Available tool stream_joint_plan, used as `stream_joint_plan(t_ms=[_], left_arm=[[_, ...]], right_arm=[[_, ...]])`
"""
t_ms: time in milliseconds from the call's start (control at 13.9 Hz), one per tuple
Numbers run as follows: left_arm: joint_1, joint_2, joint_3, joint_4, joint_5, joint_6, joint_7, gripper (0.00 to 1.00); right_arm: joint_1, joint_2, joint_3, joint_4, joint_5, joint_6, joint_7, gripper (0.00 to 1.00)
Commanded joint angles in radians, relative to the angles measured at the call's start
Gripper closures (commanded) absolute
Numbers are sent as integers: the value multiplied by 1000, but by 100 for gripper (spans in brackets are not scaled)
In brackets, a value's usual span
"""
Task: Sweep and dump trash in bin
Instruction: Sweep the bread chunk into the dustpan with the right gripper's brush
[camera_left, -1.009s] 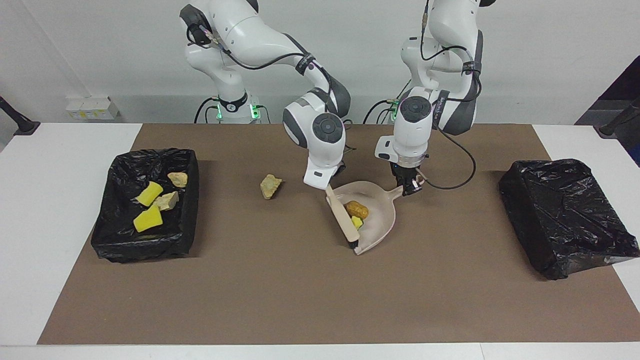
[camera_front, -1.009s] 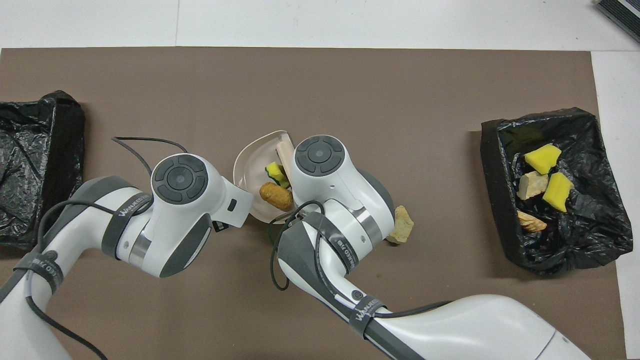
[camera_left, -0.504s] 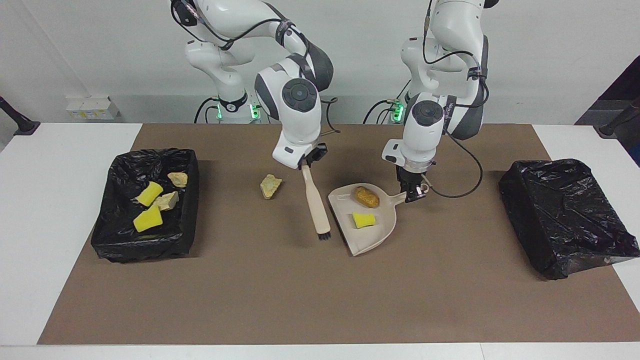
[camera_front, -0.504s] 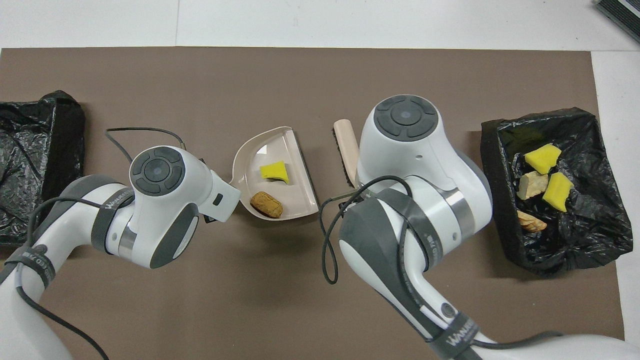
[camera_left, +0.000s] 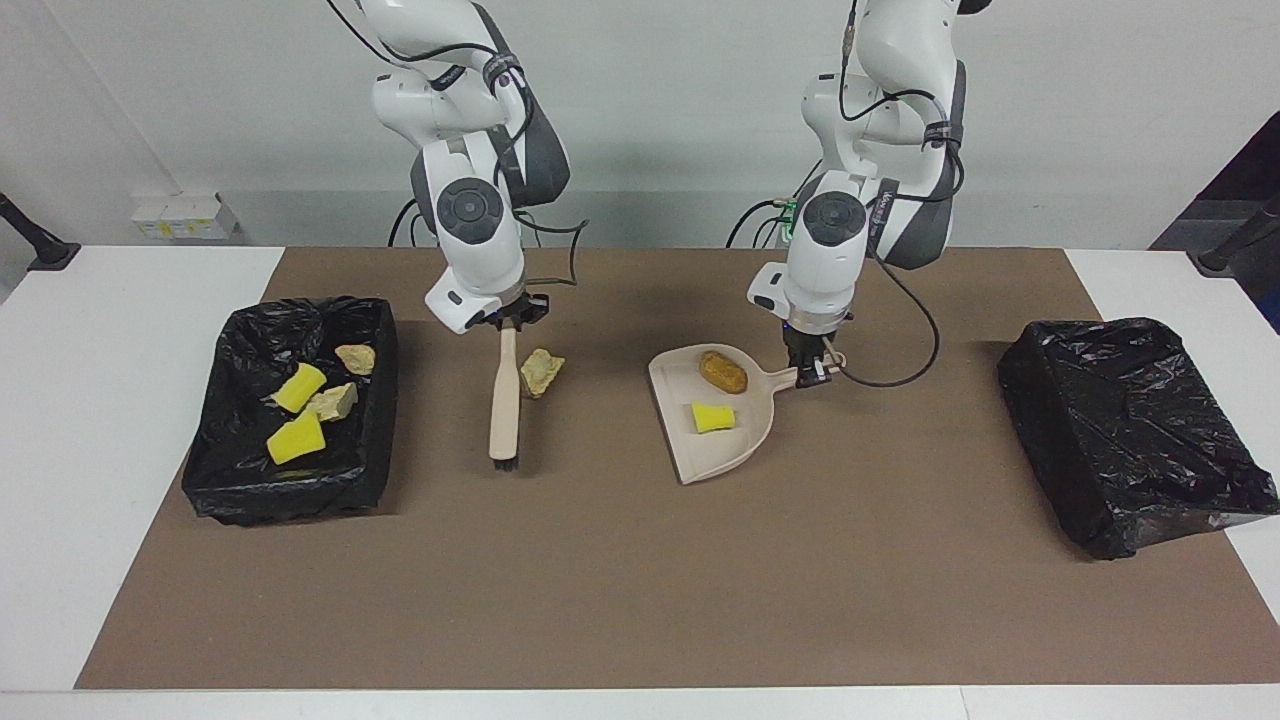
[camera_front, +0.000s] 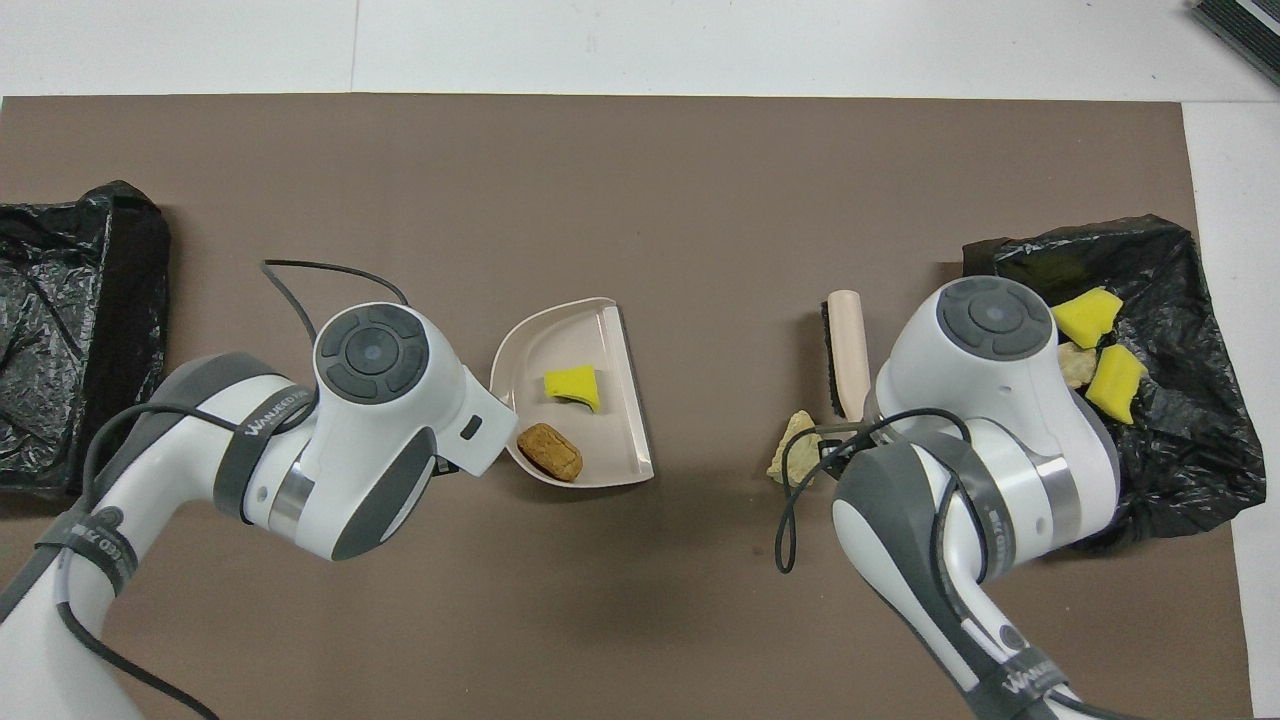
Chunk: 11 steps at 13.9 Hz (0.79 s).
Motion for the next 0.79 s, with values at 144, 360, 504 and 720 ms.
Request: stream_joint_plan(t_ms=[144, 360, 504, 720], left_arm=[[-78, -80, 12, -84, 82, -16, -105, 100], [-92, -115, 12, -138, 144, -2, -167, 100], [-91, -120, 12, -149, 149, 12, -167, 100], [-91, -117, 10, -170, 149, 46, -167, 100]], right_arm=[[-25, -164, 10, -198, 37, 44, 27, 100], [86, -129, 12, -215, 117, 63, 35, 100], [157, -86, 12, -198, 206, 134, 39, 100], [252, -38, 14, -119, 292, 151, 40, 100]])
